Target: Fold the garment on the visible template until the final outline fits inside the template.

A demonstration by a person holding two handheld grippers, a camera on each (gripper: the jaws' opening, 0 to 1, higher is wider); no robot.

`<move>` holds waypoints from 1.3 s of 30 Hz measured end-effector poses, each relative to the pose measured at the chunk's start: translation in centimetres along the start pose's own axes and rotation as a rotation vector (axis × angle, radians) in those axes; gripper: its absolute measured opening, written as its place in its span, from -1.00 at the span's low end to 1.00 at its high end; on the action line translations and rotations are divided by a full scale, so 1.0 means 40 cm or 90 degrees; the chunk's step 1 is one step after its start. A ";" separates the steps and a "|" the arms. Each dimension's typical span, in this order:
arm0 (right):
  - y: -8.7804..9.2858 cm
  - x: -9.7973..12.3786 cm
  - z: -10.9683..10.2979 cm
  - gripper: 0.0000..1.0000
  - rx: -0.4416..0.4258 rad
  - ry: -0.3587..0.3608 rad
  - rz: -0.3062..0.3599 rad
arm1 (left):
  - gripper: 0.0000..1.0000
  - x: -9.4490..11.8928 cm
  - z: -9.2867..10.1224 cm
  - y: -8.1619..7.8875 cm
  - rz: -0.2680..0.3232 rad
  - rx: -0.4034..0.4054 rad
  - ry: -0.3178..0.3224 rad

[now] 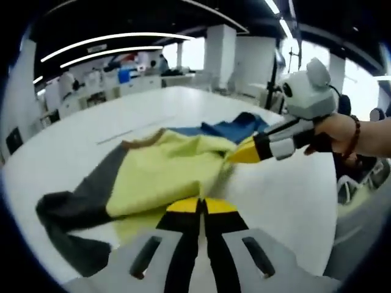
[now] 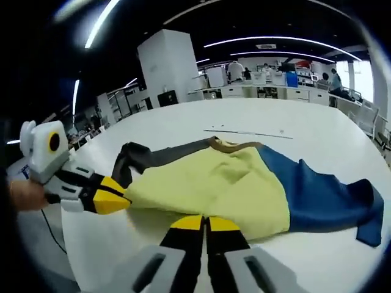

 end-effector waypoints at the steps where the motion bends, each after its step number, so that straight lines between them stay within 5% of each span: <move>1: -0.008 0.010 -0.002 -1.00 0.009 -0.005 0.004 | -1.00 0.007 -0.001 -0.010 0.003 -0.005 0.001; 10: -0.123 0.040 0.038 -1.00 0.049 -0.009 0.058 | -1.00 0.031 -0.070 -0.116 0.008 -0.041 0.000; 18: -0.222 -0.018 0.086 -1.00 0.026 0.000 0.086 | -1.00 -0.024 -0.202 -0.186 0.021 -0.047 -0.034; 29: -0.238 -0.193 0.148 -1.00 -0.045 0.030 0.049 | -1.00 -0.132 -0.350 -0.119 -0.010 -0.037 -0.084; 39: -0.182 -0.268 0.212 -1.00 -0.065 0.076 -0.006 | -1.00 -0.169 -0.414 -0.055 -0.037 -0.015 -0.116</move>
Point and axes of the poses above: the point that each gripper's makers call its tool centre point, and the gripper's own axes: x roughly backward along the fingers, z roughly to its right, y roughly out of its underside, the point moved 1 cm from there along x, roughly backward along the fingers, and after that the axes turned 4 degrees about y, right-handed, at the moved point
